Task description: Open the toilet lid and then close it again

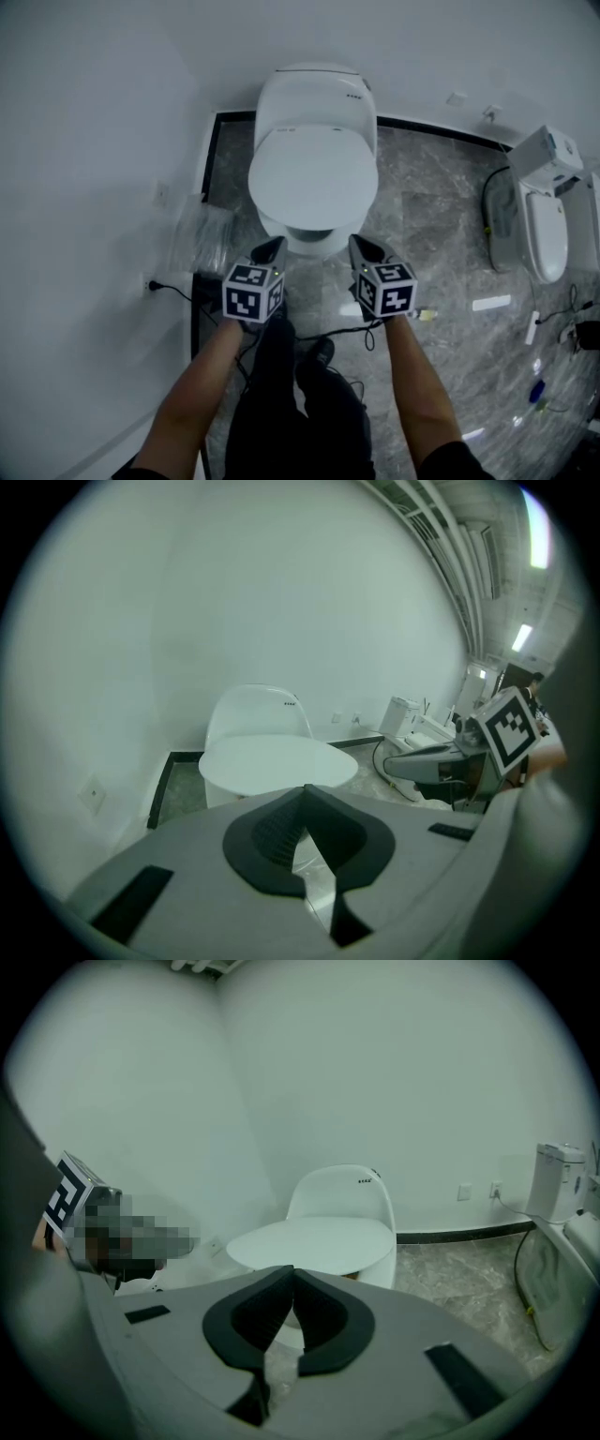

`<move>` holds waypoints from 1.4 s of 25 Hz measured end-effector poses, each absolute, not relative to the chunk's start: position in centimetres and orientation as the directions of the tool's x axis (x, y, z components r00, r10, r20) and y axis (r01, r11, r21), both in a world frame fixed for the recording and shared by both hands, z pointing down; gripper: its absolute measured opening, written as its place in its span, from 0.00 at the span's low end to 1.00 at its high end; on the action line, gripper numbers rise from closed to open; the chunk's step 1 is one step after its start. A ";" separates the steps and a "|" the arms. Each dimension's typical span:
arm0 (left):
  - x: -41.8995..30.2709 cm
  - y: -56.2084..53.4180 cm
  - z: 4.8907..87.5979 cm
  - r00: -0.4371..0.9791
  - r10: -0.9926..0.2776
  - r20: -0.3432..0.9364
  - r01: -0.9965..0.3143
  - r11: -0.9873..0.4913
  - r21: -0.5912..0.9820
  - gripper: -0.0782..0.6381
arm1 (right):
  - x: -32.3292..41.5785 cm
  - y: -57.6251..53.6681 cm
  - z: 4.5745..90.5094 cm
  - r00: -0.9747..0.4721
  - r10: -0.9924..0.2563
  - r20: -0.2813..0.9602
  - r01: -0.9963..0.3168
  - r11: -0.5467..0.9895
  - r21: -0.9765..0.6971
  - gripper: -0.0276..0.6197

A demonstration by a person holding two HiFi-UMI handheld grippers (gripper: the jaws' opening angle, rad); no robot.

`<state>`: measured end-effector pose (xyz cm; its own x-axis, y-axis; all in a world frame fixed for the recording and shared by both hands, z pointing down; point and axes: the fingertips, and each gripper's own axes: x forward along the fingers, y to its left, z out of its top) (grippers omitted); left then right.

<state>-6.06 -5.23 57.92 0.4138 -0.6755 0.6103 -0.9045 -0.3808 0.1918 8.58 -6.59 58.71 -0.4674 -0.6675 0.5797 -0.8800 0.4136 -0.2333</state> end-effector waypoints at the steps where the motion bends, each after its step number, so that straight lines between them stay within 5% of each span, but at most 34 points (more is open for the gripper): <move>1: -6.1 -5.9 58.1 0.413 -0.677 0.609 -0.905 -0.383 0.187 0.12 | 8.3 -7.2 58.9 -0.469 -0.668 0.578 -0.879 0.417 -0.231 0.06; 35: -5.9 -6.4 73.8 0.432 -0.494 0.755 -0.881 -0.409 0.237 0.12 | 6.3 -7.3 72.4 -0.448 -0.540 0.712 -0.883 0.394 -0.256 0.06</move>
<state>-5.90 -6.35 73.75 0.4321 -0.4937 0.7547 -0.8812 -0.4088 0.2372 6.31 -7.27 72.41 -0.4478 -0.5402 0.7125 -0.8826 0.3944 -0.2558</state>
